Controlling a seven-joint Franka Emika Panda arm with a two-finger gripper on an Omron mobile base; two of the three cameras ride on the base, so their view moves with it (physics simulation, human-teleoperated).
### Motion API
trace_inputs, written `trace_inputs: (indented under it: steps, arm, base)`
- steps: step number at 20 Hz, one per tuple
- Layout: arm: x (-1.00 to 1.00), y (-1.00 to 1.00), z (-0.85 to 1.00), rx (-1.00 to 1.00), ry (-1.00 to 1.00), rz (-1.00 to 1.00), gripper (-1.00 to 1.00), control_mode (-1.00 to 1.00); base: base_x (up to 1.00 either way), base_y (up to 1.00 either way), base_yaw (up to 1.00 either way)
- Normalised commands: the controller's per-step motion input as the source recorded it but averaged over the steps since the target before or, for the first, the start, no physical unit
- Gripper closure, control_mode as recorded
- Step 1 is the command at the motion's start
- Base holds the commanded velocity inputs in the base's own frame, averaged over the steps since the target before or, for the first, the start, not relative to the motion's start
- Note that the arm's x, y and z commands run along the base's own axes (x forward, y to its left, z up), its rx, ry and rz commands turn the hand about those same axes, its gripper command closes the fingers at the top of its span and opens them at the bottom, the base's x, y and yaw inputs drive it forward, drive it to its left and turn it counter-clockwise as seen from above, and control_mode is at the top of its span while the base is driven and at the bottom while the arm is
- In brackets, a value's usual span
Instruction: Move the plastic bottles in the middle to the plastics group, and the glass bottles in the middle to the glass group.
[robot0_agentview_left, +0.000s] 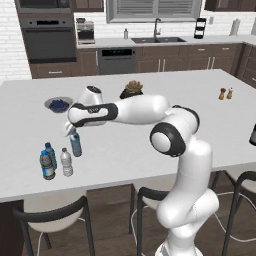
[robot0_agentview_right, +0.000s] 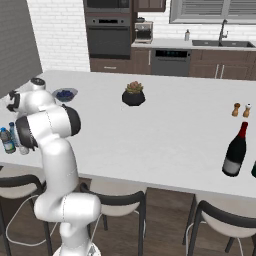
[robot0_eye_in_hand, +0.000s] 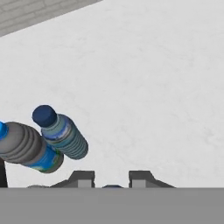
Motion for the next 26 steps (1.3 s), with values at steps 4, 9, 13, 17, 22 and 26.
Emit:
trace_inputs:
  steps: [4,9,13,17,22,26]
  arm:
    - [0.00,0.22,-0.24,0.00,0.00,0.01,1.00,-1.00]
    - [0.00,0.22,-0.33,-0.01,0.00,0.01,1.00,-1.00]
    - [0.00,0.12,-0.41,-0.01,-0.01,0.03,1.00,-1.00]
    - [0.01,0.05,-0.31,0.00,-0.02,0.02,1.00,-1.00]
    - [0.01,0.00,-0.22,0.00,-0.06,0.00,1.00,-1.00]
    - [-0.10,0.04,-0.03,0.00,-0.02,0.01,1.00,-1.00]
  base:
    - [0.00,0.00,0.00]
    - [0.00,0.00,0.00]
    - [0.00,0.00,0.00]
    - [0.00,0.00,0.00]
    - [0.00,0.00,0.00]
    - [0.00,0.00,0.00]
